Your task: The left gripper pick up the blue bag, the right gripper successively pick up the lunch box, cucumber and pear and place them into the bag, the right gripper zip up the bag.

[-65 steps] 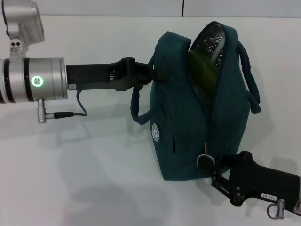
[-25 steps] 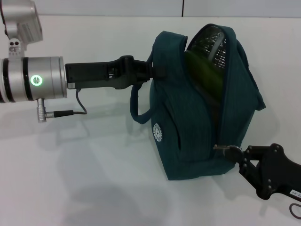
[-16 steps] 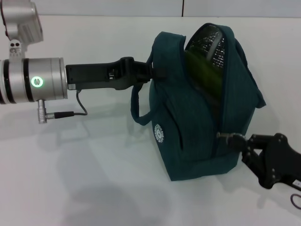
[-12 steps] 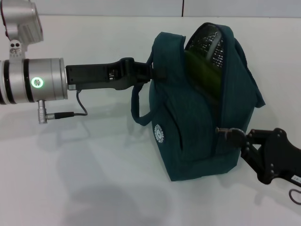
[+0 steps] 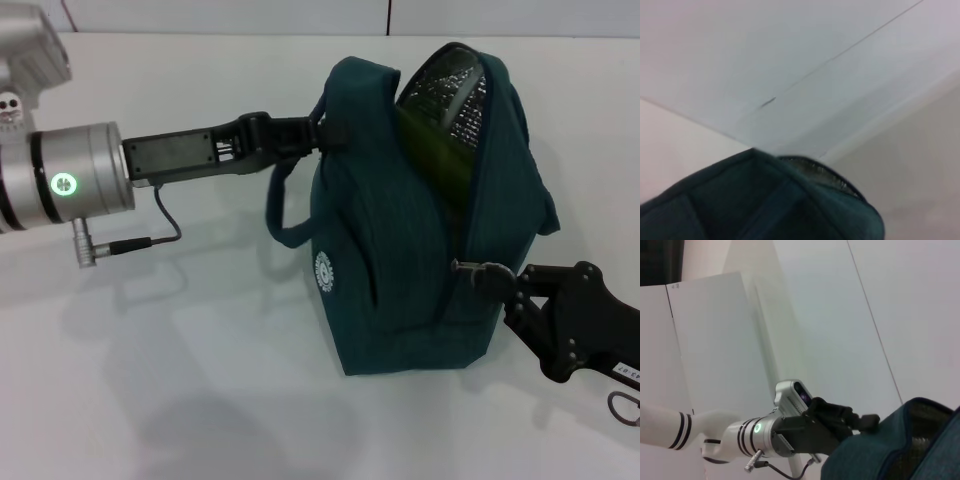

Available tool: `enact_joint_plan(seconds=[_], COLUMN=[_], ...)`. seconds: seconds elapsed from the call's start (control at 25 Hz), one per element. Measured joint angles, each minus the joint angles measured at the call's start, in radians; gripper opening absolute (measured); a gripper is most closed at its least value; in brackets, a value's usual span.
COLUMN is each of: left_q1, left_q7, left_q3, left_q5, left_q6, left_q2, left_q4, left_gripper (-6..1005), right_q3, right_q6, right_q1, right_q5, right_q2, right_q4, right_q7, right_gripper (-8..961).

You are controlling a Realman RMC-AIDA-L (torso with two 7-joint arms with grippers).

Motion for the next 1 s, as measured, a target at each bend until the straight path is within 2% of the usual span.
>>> enact_joint_plan(seconds=[0.2,0.32,0.72,1.0], left_q1=[0.026,0.039,0.093,0.139], left_q7=[0.094,0.149,0.357,0.472], left_q3=[0.001,0.001,0.003,0.001], left_q5=[-0.069,-0.114,-0.151,-0.152], left_q6=[0.015,0.046,0.179,0.236], left_q2=[-0.001,-0.001,-0.002,-0.002], left_q4=[-0.006,-0.013,-0.015,-0.049], left_gripper=[89,294,735,799], right_q3=[0.0,0.0,-0.002,-0.003], right_q6=[0.001,0.003,0.002,0.041], right_q1=[0.001,0.001,0.012,0.052], right_q5=[0.0,0.008,0.056,0.1], right_q2=[0.0,0.0,0.001,0.003], right_q4=[-0.006,-0.019,-0.078,-0.083], right_q7=[0.004,0.008,0.014,0.061], right_gripper=[10,10,10,10])
